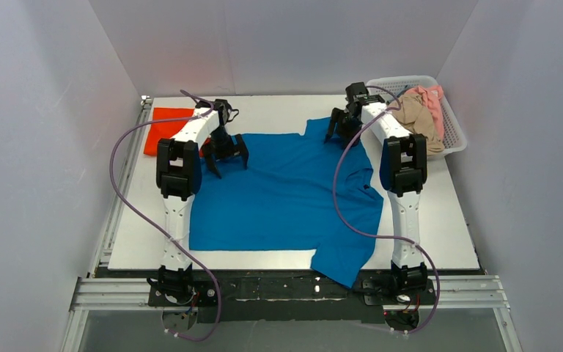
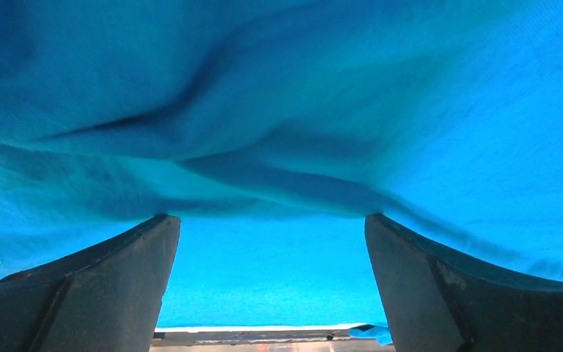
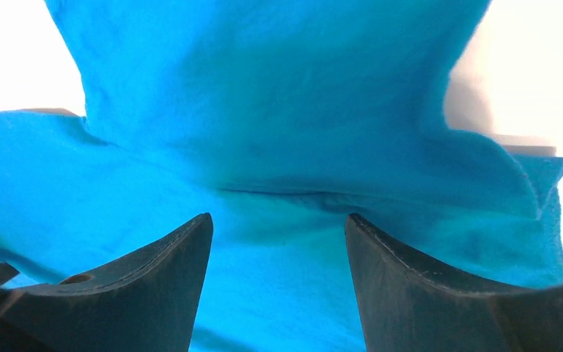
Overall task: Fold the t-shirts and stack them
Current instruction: Flatten out the tshirt
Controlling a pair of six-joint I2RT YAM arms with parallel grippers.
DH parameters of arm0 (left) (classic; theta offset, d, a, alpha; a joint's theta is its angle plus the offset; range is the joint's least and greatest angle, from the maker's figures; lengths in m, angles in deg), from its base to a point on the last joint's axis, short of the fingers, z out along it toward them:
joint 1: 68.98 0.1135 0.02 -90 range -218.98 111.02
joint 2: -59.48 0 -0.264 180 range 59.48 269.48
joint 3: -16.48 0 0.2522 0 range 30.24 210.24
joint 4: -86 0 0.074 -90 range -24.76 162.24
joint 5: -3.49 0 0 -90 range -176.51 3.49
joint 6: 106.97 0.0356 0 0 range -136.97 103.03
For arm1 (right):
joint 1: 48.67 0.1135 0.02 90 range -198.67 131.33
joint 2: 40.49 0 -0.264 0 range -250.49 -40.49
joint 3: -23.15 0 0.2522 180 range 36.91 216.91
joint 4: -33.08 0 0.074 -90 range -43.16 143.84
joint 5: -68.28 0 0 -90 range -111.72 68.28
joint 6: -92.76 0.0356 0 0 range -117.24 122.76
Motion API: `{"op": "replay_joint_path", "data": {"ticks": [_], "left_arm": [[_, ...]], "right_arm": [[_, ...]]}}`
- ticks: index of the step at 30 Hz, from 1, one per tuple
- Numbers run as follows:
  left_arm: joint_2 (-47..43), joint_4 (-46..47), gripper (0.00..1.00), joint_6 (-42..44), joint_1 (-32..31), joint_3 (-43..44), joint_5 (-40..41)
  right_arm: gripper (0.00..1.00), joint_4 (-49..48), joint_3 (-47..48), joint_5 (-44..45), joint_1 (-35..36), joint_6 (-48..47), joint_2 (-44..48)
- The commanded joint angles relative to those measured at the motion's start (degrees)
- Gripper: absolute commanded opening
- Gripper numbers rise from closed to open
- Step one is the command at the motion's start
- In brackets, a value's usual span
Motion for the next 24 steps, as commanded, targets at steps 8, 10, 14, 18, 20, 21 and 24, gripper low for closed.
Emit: {"op": "replay_joint_path", "data": {"ticks": [8,10,14,18,20,21,24], "left_arm": [[6.45,-7.72,0.98,0.33,1.13,9.49,-4.16],[4.77,-7.57,0.98,0.35,1.12,9.18,-4.07],[2.58,-9.11,0.98,0.27,1.16,12.95,-4.32],[-1.58,-12.72,0.98,0.14,1.12,16.24,-5.36],[-6.32,-13.45,0.98,0.25,1.12,14.00,-5.77],[-9.58,-13.67,0.98,0.22,1.14,10.54,-5.29],[-23.67,-12.18,0.98,-0.40,1.03,-1.68,-2.95]], "right_arm": [[0.76,4.08,15.38,-0.49,-3.90,-5.11,-8.23],[0.76,2.72,14.22,-0.27,-3.37,-6.95,-5.51],[0.81,2.36,13.58,0.43,-1.96,-9.40,0.49],[0.86,3.46,11.67,3.40,0.27,-11.55,8.03],[0.87,4.21,8.07,6.66,1.42,-12.28,13.57],[0.87,4.25,5.09,9.16,2.11,-12.72,17.20],[0.88,-0.20,-9.52,18.43,5.39,-12.10,33.31]]}}
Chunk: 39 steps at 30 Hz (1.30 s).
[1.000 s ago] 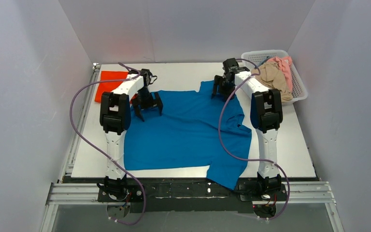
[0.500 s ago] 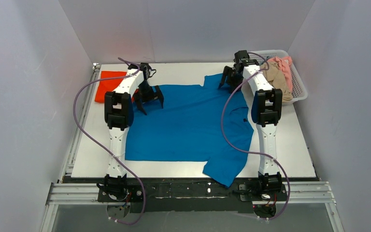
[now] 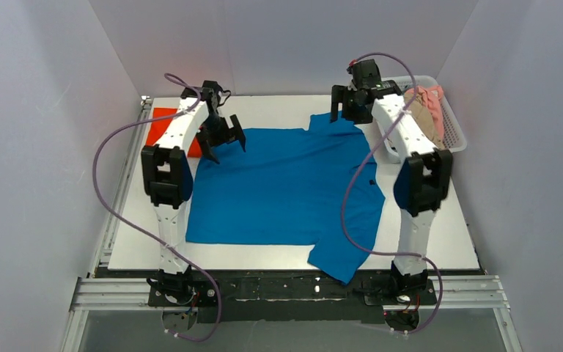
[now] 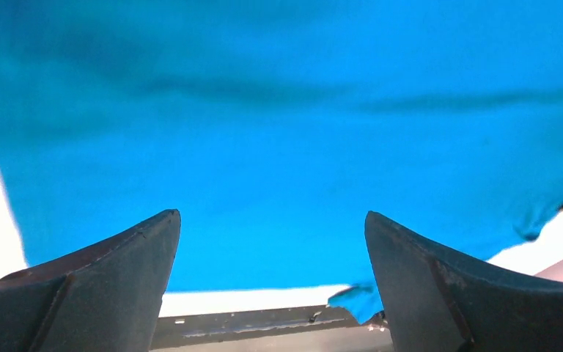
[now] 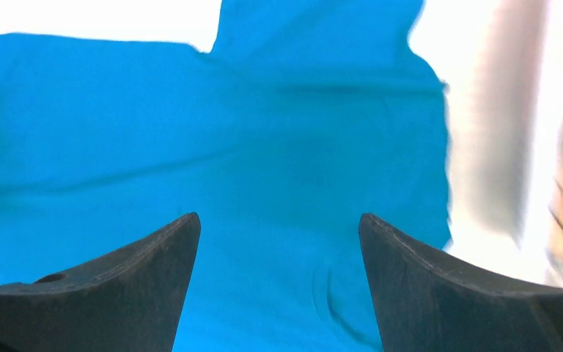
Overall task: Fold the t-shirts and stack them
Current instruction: Flatten out the tshirt, then grab the side of the flattened tshirt closest away from the robot with both arms
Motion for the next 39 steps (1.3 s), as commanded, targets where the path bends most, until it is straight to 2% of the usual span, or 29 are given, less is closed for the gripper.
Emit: {"op": "replay_joint_path", "data": {"ticks": [1,5,6,7,8,9,11,14,17,20,23,27,33,37,39], "left_arm": [[-23.59,-7.43,0.98,-0.66,0.16,-14.66,1.84],[-44.77,-2.39,0.98,-2.99,0.02,-36.26,5.64],[-49.53,-2.43,0.98,-3.67,-0.05,-40.47,7.27],[-54.37,-2.66,0.98,-4.83,-0.19,-44.66,8.85],[-58.54,-2.83,0.98,-5.74,-0.37,-48.64,11.29],[-62.67,-3.40,0.98,-6.91,-0.40,-52.03,12.56],[-69.80,-5.19,0.98,-9.76,-0.52,-59.30,14.78],[-79.01,-6.94,0.98,-13.98,-0.50,-68.16,16.71],[-84.94,-8.94,0.98,-16.83,-0.47,-73.88,20.39],[-87.30,-8.99,0.98,-19.67,-0.44,-78.59,24.15],[-86.20,-3.10,0.98,-23.04,0.32,-83.52,25.49],[-80.58,7.68,0.98,-25.10,1.51,-87.48,28.13],[-70.91,17.46,0.97,-26.46,5.33,-88.53,29.11],[-68.16,20.73,0.89,-28.19,6.61,-89.81,29.36],[-67.07,21.48,0.81,-29.74,6.99,-90.85,28.62]], "right_arm": [[0.88,-7.22,-19.27,15.75,4.72,-0.78,25.74],[0.89,-26.74,-46.59,19.34,5.23,4.67,47.47],[0.89,-29.18,-51.53,20.08,4.88,7.07,51.55],[0.96,-30.79,-55.51,21.68,4.48,11.69,55.04],[0.97,-32.38,-59.39,22.29,3.73,16.20,58.27],[0.98,-33.83,-62.39,19.77,2.85,16.86,60.93],[0.98,-31.87,-65.28,13.87,2.47,13.04,65.30],[0.98,-23.42,-67.33,11.16,2.63,15.35,70.69],[0.98,-20.31,-72.22,7.37,2.83,17.44,76.90],[0.94,-18.24,-77.46,-2.71,3.59,18.02,80.43],[0.93,-15.99,-80.57,-8.27,7.07,18.88,79.43],[0.91,-14.52,-82.58,-4.99,14.00,19.09,77.97],[0.89,-12.49,-83.21,-1.16,17.71,20.41,77.49],[0.89,-12.57,-83.70,-0.68,18.41,21.34,77.86],[0.89,-12.57,-83.91,-0.31,18.46,21.60,77.87]]}}
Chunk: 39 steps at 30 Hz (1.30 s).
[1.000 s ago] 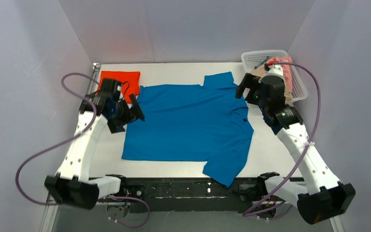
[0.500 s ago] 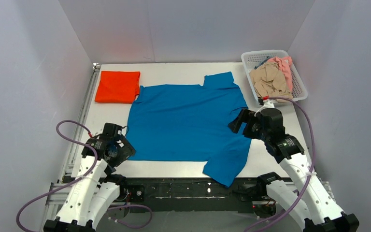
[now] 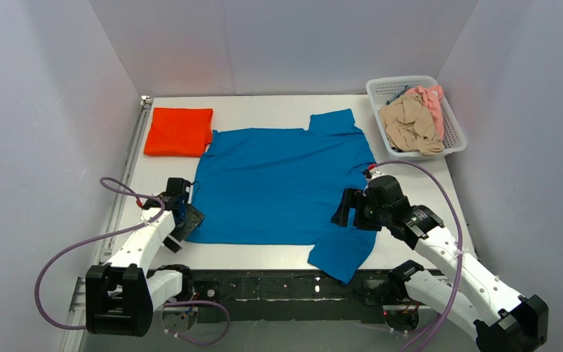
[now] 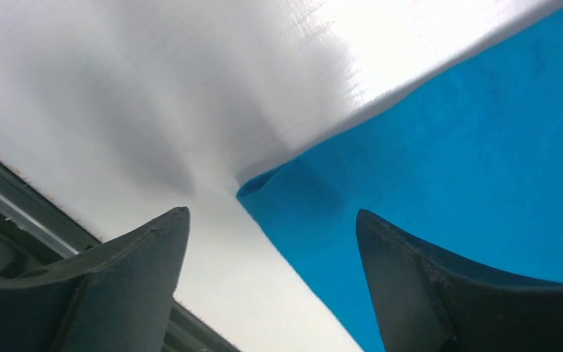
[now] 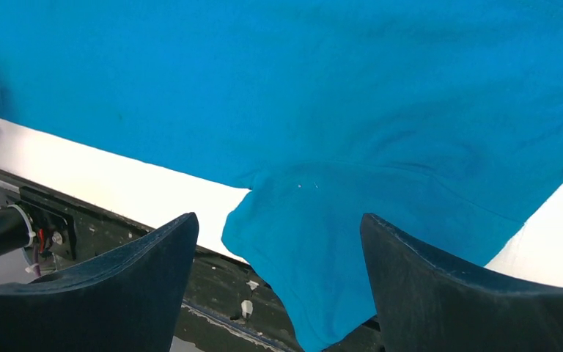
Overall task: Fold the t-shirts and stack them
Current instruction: Grab the side of the flattened tshirt closest away from the robot with both arms
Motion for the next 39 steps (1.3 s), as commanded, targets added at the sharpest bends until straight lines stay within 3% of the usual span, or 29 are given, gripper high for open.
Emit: {"op": "replay_joint_path", "data": {"ticks": [1,10,17,21,30,39], "left_arm": [[2.35,-0.96,0.79,-3.95,1.09,-3.41,1.35],[8.97,2.60,0.61,-5.70,1.20,-5.34,-1.19],[14.20,5.32,0.24,-5.49,1.20,-4.11,-5.30],[14.01,3.93,0.00,-6.32,1.20,-4.33,-5.63],[10.98,-0.24,0.00,-5.08,1.20,-3.53,-5.62],[10.76,-1.72,0.00,-4.35,1.20,-2.54,-5.88]], "right_arm": [[0.89,0.19,-0.65,1.96,0.55,1.44,0.80],[0.89,3.14,0.99,5.30,0.56,1.14,-0.69],[0.85,8.30,4.12,5.82,2.34,0.44,-3.06],[0.82,14.65,7.99,9.79,10.23,2.18,-7.15],[0.73,27.58,9.06,10.31,30.80,17.08,-17.25],[0.68,16.59,3.53,5.06,32.64,19.25,-22.32]]}}
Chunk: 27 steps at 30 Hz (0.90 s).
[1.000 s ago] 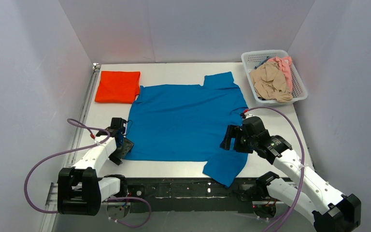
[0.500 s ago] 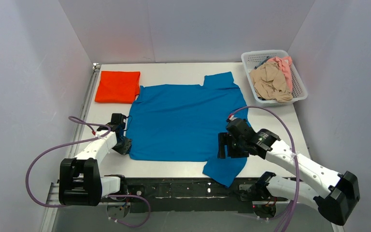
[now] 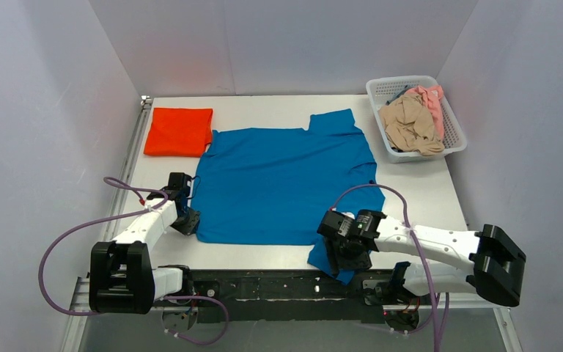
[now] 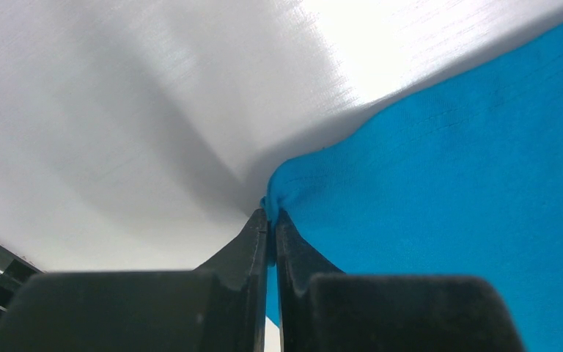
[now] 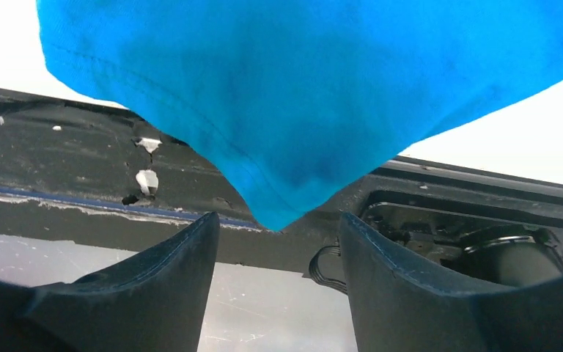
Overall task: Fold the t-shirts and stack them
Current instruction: Grab the side of the flattened tshirt closest away from the robot with both arms
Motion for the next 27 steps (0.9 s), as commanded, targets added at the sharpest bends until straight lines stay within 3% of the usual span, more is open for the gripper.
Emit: {"op": "replay_joint_path", "data": {"ticks": [1,7,10,12,14,21,27], "left_arm": [[1.86,-9.72,0.00,0.44,0.08,-2.99,-1.37],[1.54,-10.11,0.00,0.36,0.08,-3.02,-1.00],[1.63,-10.28,0.00,0.44,0.08,-2.96,-1.08],[1.66,-10.39,0.00,0.52,0.08,-2.85,-1.17],[1.77,-11.05,0.00,0.86,0.08,-2.50,-1.33],[-2.52,-20.56,0.00,0.15,0.08,-0.24,-3.61],[-11.50,-25.93,0.00,-0.48,0.08,-4.05,-4.85]], "right_arm": [[0.67,-4.02,-0.31,-2.24,0.38,2.62,-3.41],[0.62,-4.24,-1.43,-1.69,0.33,4.22,-8.47],[0.53,-3.37,-1.50,-0.28,0.29,5.91,-11.17],[0.34,-1.95,-1.34,0.80,0.29,6.93,-12.23],[0.03,0.20,-0.33,1.54,0.34,7.26,-12.62],[0.01,16.85,8.19,3.71,0.29,2.98,-8.97],[0.01,24.47,9.42,-6.27,0.29,-0.77,-2.90]]}}
